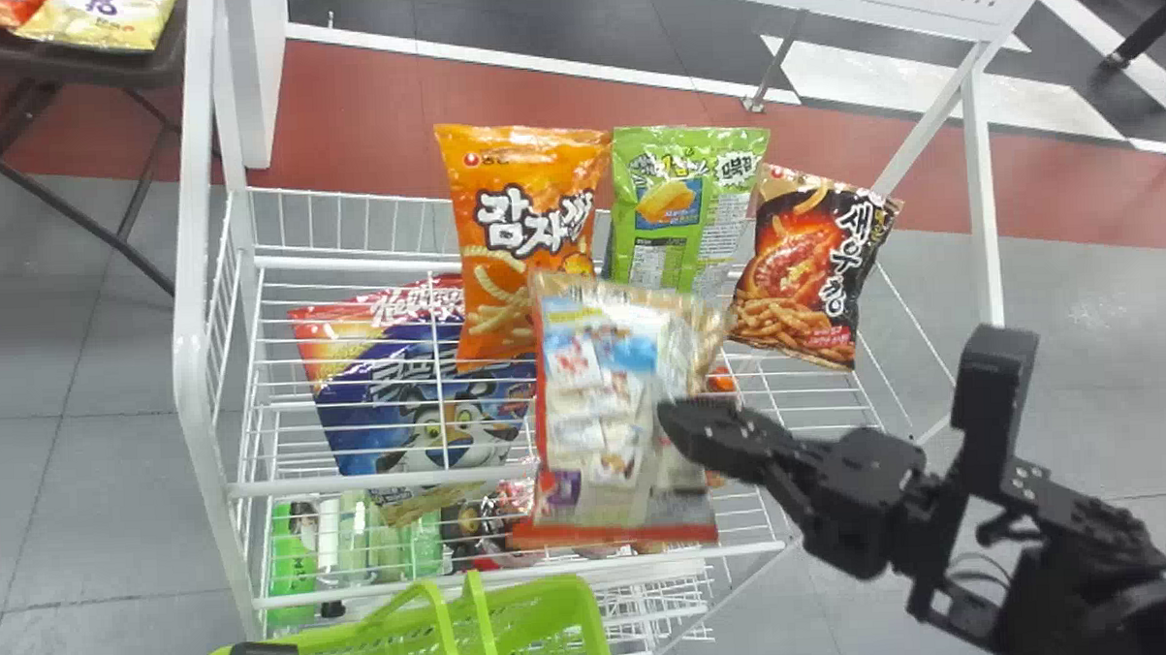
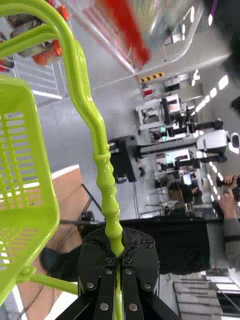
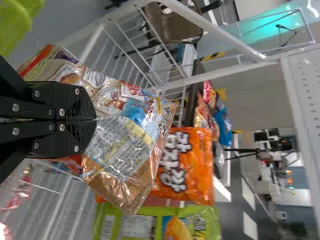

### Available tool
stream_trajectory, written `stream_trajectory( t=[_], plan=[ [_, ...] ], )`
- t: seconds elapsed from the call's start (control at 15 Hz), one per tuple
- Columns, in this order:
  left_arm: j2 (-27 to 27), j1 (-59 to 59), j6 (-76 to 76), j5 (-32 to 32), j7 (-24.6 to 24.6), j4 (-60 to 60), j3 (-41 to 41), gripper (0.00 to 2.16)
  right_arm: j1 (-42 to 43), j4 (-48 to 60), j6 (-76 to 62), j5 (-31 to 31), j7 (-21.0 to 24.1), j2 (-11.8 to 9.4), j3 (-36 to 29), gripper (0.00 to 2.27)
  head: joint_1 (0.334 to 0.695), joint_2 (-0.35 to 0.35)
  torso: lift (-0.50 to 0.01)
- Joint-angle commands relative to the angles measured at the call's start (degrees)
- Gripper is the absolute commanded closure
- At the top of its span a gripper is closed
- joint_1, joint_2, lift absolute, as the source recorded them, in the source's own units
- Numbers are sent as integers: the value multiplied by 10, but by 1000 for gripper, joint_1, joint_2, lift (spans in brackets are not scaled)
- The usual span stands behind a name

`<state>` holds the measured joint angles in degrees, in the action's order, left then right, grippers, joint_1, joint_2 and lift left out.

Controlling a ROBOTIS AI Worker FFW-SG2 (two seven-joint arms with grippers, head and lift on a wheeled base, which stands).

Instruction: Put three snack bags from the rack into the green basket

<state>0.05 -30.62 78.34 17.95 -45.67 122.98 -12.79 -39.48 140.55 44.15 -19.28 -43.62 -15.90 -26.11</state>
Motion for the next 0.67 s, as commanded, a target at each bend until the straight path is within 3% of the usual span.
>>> stream_trajectory(
  t=[0.0,0.27,0.6],
  plan=[
    [-2,-2,-16,-2,3,4,-2,1416,-21,-39,1,1,-35,1,-15,2128,695,-350,0],
    [-2,-3,-16,-5,6,9,-9,1416,-32,-65,77,3,-118,1,-11,2128,695,-350,0],
    [-2,-8,-9,-11,8,16,-20,1416,-26,-162,68,29,-129,-15,88,2125,695,-350,0]
  ],
)
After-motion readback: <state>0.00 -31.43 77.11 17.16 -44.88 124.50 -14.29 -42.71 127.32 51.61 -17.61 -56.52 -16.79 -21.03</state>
